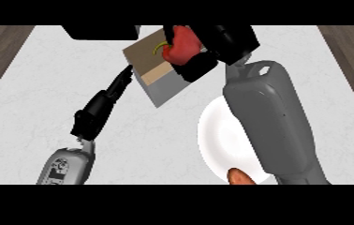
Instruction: Pick the bell pepper from the plate and place it in the cardboard box
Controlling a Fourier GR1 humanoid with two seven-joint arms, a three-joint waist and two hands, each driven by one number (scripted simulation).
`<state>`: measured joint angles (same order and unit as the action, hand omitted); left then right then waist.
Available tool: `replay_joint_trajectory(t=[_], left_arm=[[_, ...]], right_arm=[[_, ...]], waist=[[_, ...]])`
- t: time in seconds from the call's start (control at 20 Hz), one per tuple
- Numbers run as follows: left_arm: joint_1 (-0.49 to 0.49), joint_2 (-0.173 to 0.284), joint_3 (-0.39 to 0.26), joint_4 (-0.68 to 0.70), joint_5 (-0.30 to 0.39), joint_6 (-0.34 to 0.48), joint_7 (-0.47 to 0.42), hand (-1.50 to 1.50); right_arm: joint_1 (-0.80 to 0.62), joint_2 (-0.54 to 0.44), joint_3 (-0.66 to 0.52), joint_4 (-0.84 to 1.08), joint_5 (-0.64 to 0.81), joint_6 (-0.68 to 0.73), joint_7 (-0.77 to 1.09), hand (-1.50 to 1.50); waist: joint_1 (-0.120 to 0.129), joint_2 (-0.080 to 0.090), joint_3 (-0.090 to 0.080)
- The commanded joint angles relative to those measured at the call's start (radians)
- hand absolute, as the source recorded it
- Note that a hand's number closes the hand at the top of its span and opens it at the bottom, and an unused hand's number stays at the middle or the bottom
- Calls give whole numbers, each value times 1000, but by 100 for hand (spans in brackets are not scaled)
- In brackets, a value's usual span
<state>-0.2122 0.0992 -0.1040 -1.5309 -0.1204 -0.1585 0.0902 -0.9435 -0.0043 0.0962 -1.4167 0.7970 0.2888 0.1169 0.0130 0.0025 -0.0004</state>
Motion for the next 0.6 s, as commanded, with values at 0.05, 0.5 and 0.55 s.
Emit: replay_joint_trajectory(t=[0.05,0.5,0.55], left_arm=[[-13,-15,-6,-2,-14,8,24,0],[16,-25,-25,-41,-31,5,19,0],[37,-9,-15,-43,-13,-17,0,0]], right_arm=[[-86,4,46,241,75,-136,-55,150],[-162,4,81,626,72,-318,-166,150],[-212,4,84,671,-9,-327,-115,150]], waist=[[5,2,0],[13,5,0],[27,7,0]])
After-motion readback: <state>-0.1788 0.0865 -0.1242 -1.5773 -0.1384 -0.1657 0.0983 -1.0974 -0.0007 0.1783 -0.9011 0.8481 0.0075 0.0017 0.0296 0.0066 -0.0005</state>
